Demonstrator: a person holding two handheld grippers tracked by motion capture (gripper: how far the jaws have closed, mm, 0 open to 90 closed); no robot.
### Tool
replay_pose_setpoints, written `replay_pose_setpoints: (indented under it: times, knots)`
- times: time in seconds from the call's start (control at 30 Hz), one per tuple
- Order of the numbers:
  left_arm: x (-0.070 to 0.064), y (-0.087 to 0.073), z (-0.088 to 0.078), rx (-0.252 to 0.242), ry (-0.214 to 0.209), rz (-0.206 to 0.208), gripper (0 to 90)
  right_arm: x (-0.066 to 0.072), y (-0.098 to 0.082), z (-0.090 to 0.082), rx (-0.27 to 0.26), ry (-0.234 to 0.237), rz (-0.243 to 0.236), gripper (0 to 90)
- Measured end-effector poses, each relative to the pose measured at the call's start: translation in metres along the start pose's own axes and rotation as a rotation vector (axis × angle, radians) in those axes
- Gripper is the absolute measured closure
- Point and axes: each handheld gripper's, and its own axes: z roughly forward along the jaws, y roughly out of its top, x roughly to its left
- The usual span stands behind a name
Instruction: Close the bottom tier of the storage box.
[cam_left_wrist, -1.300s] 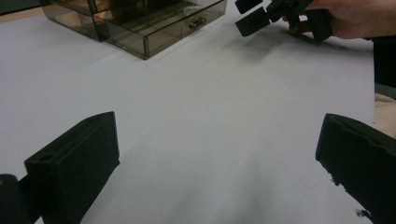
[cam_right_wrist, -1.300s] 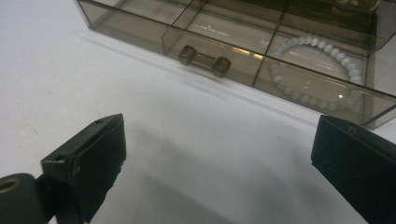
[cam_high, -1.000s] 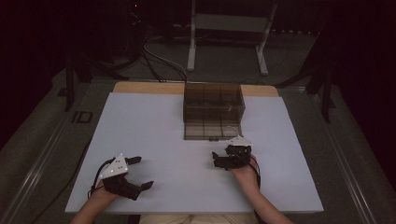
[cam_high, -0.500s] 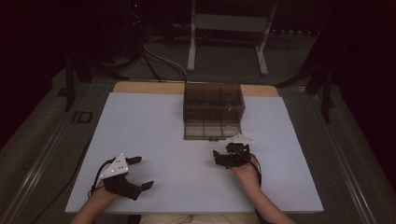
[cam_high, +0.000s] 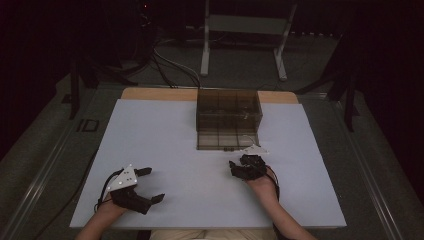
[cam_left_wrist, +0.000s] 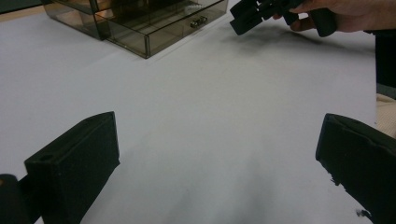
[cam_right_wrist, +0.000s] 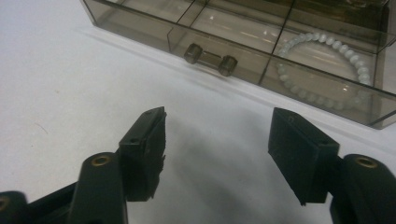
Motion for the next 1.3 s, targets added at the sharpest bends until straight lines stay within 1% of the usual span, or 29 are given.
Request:
replay_pose_setpoints:
  times: [0.1,0.13,0.2,0.23,0.4,0.53,0.57,0.6,0.67,0.73,0.83,1.0,1.13,1.2,1.3]
  knots:
    - [0.0,0.0,0.0,0.002,0.0,0.0,0.8,0.001,0.0,0.0,0.002,-0.012,-0.005,44.4]
    - [0.0,0.0,0.0,0.002,0.001,0.001,0.9,0.001,0.001,0.0,-0.001,-0.014,-0.004,47.4]
    - [0.0,0.0,0.0,0.0,0.0,-0.001,0.9,0.001,0.002,-0.002,-0.015,-0.017,-0.009,56.8]
    - [0.0,0.0,0.0,-0.001,0.0,-0.001,0.9,0.001,0.003,-0.004,-0.025,-0.013,-0.007,59.2]
    - [0.0,0.0,0.0,0.0,0.0,0.0,0.9,0.0,0.003,-0.005,-0.026,-0.015,-0.014,62.5]
    - [0.0,0.0,0.0,0.001,0.003,0.002,0.9,0.001,0.004,-0.004,-0.025,-0.046,-0.029,73.7]
    - [0.0,0.0,0.0,0.002,0.002,0.002,0.9,0.003,0.004,-0.005,-0.021,-0.051,-0.051,80.5]
    - [0.0,0.0,0.0,0.002,0.002,0.002,0.9,0.003,0.004,-0.005,-0.021,-0.051,-0.051,80.5]
    - [0.0,0.0,0.0,0.003,0.003,0.001,0.9,0.004,0.005,-0.006,-0.018,-0.044,-0.081,85.3]
    - [0.0,0.0,0.001,0.005,0.003,0.003,0.9,0.005,0.005,-0.007,-0.015,-0.04,-0.087,85.7]
    - [0.0,0.0,0.0,0.005,0.003,0.004,0.9,0.005,0.006,-0.006,-0.009,-0.015,-0.077,89.8]
    - [0.0,0.0,0.001,0.007,0.004,0.004,0.9,0.005,0.008,-0.006,-0.01,0.002,-0.078,90.0]
    - [0.0,0.0,0.001,0.006,0.001,0.003,0.9,0.006,0.01,-0.006,-0.022,0.008,-0.091,90.0]
    - [0.0,0.0,0.001,0.004,0.005,0.003,0.9,0.006,0.011,-0.006,-0.029,-0.001,-0.101,90.0]
    - [0.001,0.0,0.0,-0.001,0.012,0.003,0.9,0.004,0.012,-0.005,-0.033,-0.01,-0.091,90.0]
